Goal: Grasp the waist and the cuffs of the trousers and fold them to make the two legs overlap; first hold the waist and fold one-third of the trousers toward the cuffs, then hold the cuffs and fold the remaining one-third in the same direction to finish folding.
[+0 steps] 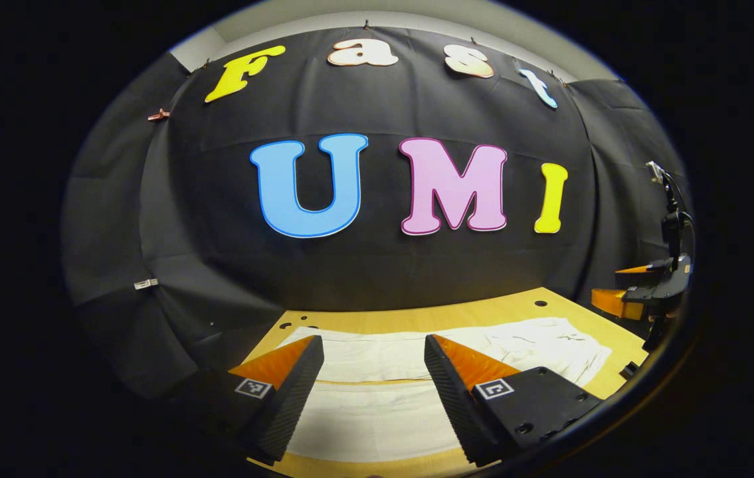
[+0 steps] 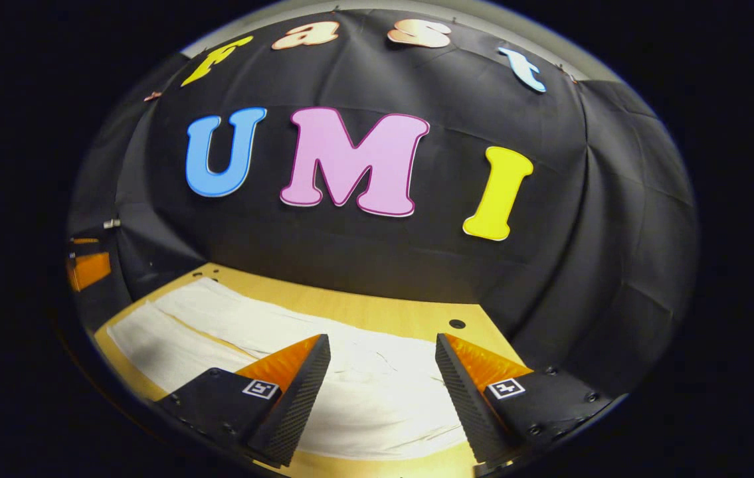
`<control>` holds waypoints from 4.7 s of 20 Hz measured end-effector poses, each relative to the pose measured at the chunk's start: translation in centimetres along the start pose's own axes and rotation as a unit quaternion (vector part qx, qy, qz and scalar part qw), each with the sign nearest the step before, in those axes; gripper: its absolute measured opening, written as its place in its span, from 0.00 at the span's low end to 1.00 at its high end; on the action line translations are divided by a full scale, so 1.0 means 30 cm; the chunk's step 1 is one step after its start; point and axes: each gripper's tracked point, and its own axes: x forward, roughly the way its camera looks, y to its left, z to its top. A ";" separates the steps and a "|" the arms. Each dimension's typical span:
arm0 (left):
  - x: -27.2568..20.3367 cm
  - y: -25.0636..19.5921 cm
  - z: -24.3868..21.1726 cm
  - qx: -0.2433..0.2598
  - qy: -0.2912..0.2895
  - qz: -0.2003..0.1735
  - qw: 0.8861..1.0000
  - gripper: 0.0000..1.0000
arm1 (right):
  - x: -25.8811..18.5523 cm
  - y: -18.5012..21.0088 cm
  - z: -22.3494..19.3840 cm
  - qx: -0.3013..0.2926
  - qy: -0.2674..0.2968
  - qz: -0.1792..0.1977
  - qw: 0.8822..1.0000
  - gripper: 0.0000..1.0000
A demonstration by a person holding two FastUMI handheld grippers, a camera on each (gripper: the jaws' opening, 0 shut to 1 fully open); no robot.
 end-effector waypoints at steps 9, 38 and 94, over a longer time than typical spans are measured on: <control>0.012 0.052 -0.113 -0.037 0.035 0.046 0.998 0.95 | 0.068 -0.188 -0.233 -0.199 0.074 0.035 0.977 0.97; -0.039 0.003 -0.284 0.004 0.117 0.102 0.988 0.99 | 0.061 -0.456 -0.982 -0.495 0.264 0.242 0.791 0.96; -0.065 0.938 -1.019 0.580 0.349 -0.124 0.725 0.90 | 0.243 -0.407 -1.002 -0.536 0.369 0.207 0.731 0.05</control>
